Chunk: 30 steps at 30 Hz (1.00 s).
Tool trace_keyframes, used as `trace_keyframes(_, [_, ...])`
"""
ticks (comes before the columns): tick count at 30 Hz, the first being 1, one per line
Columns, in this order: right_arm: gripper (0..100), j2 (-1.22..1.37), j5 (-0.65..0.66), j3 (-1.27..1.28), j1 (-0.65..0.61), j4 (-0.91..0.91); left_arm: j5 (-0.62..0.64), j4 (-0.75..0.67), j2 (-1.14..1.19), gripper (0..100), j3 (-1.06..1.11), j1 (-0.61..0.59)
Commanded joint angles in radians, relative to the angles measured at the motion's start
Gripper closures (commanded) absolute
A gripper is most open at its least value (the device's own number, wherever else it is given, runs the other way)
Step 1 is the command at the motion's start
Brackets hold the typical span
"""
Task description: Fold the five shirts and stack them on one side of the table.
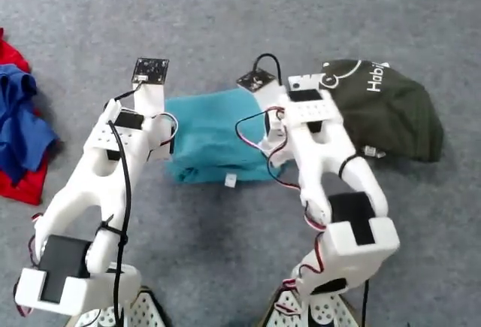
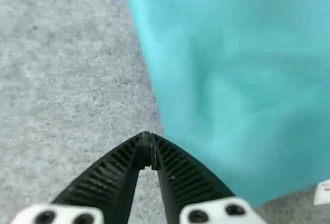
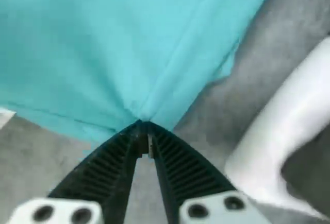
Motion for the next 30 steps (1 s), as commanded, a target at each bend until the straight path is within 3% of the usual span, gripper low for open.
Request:
trace_keyframes(1, [98.5, -0.124, 0.006, -0.088, -0.038, 0.118, 0.011, -0.015, -0.028, 97, -0.081, 0.002])
trace_keyframes(8, [98.4, -0.203, -0.002, -0.117, -0.051, 0.14, 0.012, 0.005, 0.068, 97, -0.171, 0.007])
trace_keyframes(12, [98.4, -0.15, -0.003, -0.042, -0.051, 0.086, 0.006, 0.176, 0.064, 97, -0.206, 0.065])
trace_keyframes(15, [98.4, -0.102, -0.003, 0.028, -0.046, 0.009, 0.008, 0.221, 0.021, 97, -0.163, 0.116])
trace_keyframes(22, [98.4, 0.042, -0.003, 0.079, -0.041, -0.12, 0.011, 0.011, -0.031, 97, 0.079, 0.137])
trace_keyframes(30, [98.4, 0.143, -0.002, 0.051, -0.031, -0.124, 0.003, -0.075, -0.038, 97, 0.22, 0.128])
